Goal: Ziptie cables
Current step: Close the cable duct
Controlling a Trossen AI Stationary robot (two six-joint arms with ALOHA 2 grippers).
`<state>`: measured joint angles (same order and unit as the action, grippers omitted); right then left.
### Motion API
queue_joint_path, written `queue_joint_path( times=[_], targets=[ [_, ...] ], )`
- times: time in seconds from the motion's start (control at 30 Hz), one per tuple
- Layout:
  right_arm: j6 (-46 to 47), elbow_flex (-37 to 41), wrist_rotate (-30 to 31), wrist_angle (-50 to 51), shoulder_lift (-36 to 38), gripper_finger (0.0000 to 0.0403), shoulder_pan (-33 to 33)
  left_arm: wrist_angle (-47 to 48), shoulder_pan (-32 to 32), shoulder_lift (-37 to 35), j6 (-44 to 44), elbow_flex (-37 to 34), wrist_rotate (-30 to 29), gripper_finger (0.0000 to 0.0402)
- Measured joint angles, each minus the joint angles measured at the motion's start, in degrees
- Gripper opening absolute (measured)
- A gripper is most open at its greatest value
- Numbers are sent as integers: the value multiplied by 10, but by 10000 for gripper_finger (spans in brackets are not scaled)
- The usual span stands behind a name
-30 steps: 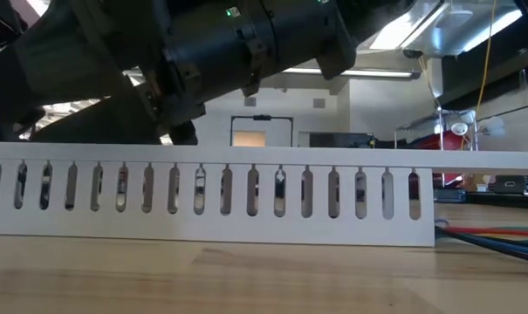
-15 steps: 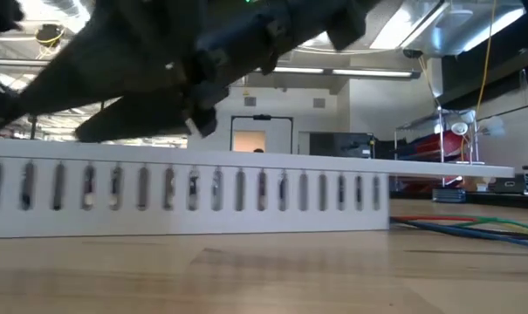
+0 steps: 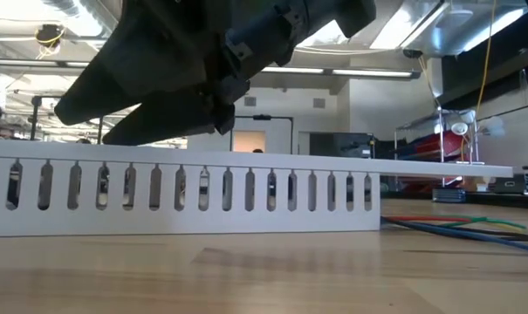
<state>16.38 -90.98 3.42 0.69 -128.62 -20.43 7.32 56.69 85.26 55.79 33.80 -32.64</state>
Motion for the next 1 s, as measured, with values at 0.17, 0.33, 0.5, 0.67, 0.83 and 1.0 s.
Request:
queue_joint_path(
  times=[0.17, 0.33, 0.5, 0.67, 0.83, 1.0],
  targets=[
    [-5, -1, 5, 19, 1, 238, -4, 75, -18, 5, 13, 0, -13, 282],
    [-17, -2, 6, 34, 5, 238, -6, 72, -36, 4, -7, -1, -15, 282],
    [-17, -2, -1, 24, 6, 238, -10, 24, -31, 3, -34, -1, -19, 280],
    [-3, -1, 2, 24, 6, 238, -22, 20, -26, 3, -36, -5, -24, 247],
    [6, -1, 7, 23, 6, 238, -38, 20, -23, 3, -37, -6, -27, 213],
    [23, -2, 19, 11, -6, 238, -40, 20, -23, 3, -39, -6, -26, 207]
  ],
)
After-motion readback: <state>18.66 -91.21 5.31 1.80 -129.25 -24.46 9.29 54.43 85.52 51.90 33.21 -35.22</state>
